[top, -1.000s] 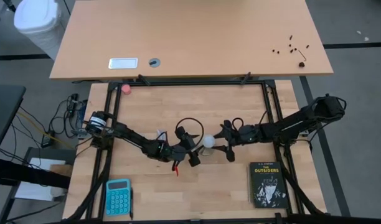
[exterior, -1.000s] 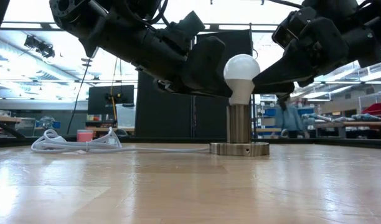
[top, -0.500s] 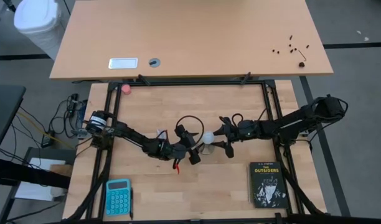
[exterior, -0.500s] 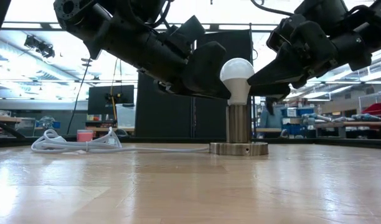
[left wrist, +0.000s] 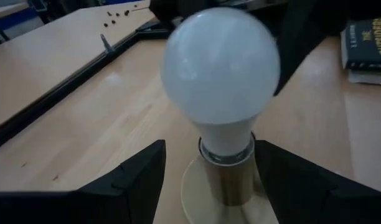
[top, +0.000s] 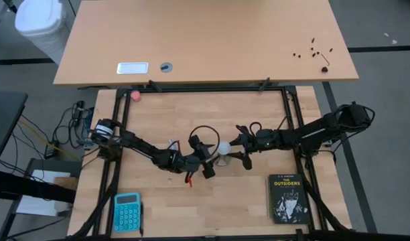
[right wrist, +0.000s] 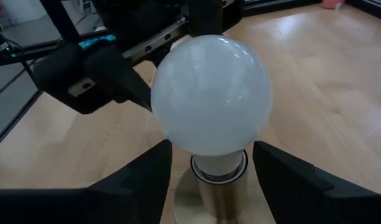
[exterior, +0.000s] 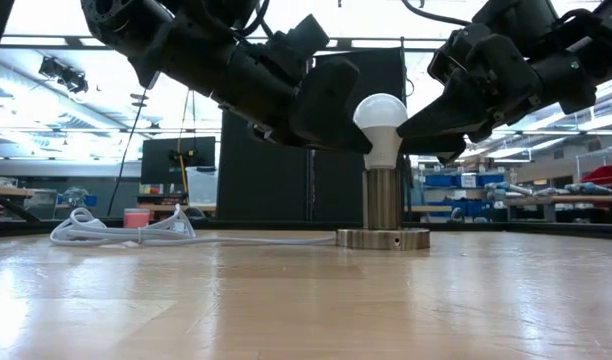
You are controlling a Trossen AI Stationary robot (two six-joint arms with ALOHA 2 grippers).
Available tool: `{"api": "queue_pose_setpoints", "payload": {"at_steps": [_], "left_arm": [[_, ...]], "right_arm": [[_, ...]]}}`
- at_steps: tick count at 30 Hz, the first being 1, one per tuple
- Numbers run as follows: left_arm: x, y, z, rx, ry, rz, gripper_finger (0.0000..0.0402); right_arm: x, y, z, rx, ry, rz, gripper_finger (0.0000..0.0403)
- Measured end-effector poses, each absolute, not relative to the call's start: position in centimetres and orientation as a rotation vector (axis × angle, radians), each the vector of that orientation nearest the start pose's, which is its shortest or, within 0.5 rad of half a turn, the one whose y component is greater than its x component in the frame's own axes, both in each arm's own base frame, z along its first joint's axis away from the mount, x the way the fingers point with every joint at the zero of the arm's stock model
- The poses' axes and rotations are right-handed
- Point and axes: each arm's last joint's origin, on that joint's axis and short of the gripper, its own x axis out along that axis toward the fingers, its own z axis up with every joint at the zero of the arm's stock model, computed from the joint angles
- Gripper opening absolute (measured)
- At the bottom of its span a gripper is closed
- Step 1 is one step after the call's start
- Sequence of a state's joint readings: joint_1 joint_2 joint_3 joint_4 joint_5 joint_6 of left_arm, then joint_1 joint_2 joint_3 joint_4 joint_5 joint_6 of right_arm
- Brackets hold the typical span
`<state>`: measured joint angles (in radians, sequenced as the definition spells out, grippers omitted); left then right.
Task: Screw lightbulb
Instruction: Insert the white lightbulb into the silver lamp
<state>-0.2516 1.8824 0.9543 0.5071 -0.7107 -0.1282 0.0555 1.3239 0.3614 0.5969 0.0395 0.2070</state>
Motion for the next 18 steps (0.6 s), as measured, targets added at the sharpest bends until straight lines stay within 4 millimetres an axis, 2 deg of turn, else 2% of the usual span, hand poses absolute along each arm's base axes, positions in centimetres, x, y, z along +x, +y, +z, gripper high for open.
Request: {"api": "queue_pose_setpoints", "payload": {"at_steps": [18], "left_arm": [[37.3,-6.0,16.0,0.078,0.340,0.540,0.0252]], "right_arm": [[23.5,1.2,15.9,0.190,0.361,-0.013,0.0232]]}}
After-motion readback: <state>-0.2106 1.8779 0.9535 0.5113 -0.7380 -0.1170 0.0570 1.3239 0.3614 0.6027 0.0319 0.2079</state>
